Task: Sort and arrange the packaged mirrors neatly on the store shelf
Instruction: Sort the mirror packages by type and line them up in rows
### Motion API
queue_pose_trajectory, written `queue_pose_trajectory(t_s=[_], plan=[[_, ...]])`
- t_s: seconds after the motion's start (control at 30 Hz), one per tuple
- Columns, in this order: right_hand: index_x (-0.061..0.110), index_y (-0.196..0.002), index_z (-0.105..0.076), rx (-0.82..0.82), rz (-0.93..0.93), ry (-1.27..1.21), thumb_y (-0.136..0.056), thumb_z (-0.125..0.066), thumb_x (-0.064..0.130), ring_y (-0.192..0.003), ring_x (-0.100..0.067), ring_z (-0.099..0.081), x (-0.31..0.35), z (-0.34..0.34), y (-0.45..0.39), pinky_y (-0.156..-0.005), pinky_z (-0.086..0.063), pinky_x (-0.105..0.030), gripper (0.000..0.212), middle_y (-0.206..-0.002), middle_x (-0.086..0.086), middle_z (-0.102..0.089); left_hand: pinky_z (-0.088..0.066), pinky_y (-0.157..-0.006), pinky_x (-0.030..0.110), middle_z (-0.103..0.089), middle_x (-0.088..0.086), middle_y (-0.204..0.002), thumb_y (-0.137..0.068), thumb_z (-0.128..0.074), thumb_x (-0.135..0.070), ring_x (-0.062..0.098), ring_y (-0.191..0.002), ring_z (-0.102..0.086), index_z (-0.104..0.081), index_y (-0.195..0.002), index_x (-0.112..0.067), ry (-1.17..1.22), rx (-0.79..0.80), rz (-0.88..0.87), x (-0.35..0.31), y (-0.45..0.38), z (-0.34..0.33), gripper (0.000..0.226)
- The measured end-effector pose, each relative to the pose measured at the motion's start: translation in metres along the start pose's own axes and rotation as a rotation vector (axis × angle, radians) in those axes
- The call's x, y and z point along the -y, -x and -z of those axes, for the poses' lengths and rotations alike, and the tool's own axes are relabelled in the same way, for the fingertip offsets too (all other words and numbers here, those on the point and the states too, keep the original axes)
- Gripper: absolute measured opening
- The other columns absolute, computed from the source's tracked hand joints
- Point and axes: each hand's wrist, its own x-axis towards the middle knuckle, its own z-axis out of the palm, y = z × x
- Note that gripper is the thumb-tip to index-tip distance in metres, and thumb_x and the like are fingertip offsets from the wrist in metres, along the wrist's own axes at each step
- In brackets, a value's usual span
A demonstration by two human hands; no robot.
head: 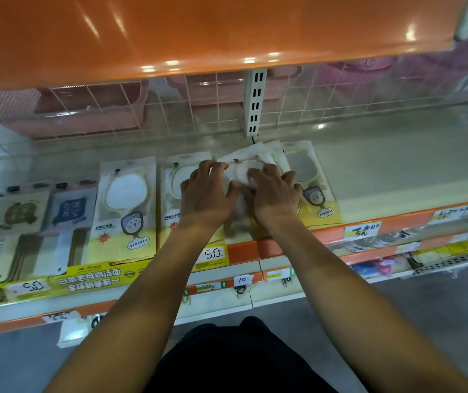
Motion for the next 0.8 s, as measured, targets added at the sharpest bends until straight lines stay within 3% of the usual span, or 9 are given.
queue_pose_trajectory(t_s=[0.23, 0.8], plan=[[0.036, -0.121, -0.058, -0.136, -0.032, -0.085, -0.094, -0.049, 0.051, -0.116, -0.033, -0.039, 0.007, -0.007, 0.008, -0.087, -0.033, -0.041, 0.032, -0.136, 0.009, -0.05, -0.038, -0.099, 0.044, -0.047, 0.002, -0.136, -0.091, -0.052, -0.034, 0.025, -0.124, -0.048, -0.05, -0.131, -0.019, 0.009, -0.005, -0.005, 0.018, 0.003, 0.008, 0.043], [0.039, -0.122, -0.057, -0.228, -0.003, -0.163, -0.092, -0.054, 0.044, -0.115, -0.031, -0.042, 0.078, 0.001, 0.018, -0.086, -0.035, -0.04, 0.031, -0.135, 0.01, -0.05, -0.035, -0.095, 0.041, -0.045, 0.002, -0.137, -0.093, -0.052, -0.034, 0.027, -0.122, -0.048, -0.049, -0.132, -0.019, -0.007, -0.035, 0.038, 0.069, 0.014, 0.038, 0.042]])
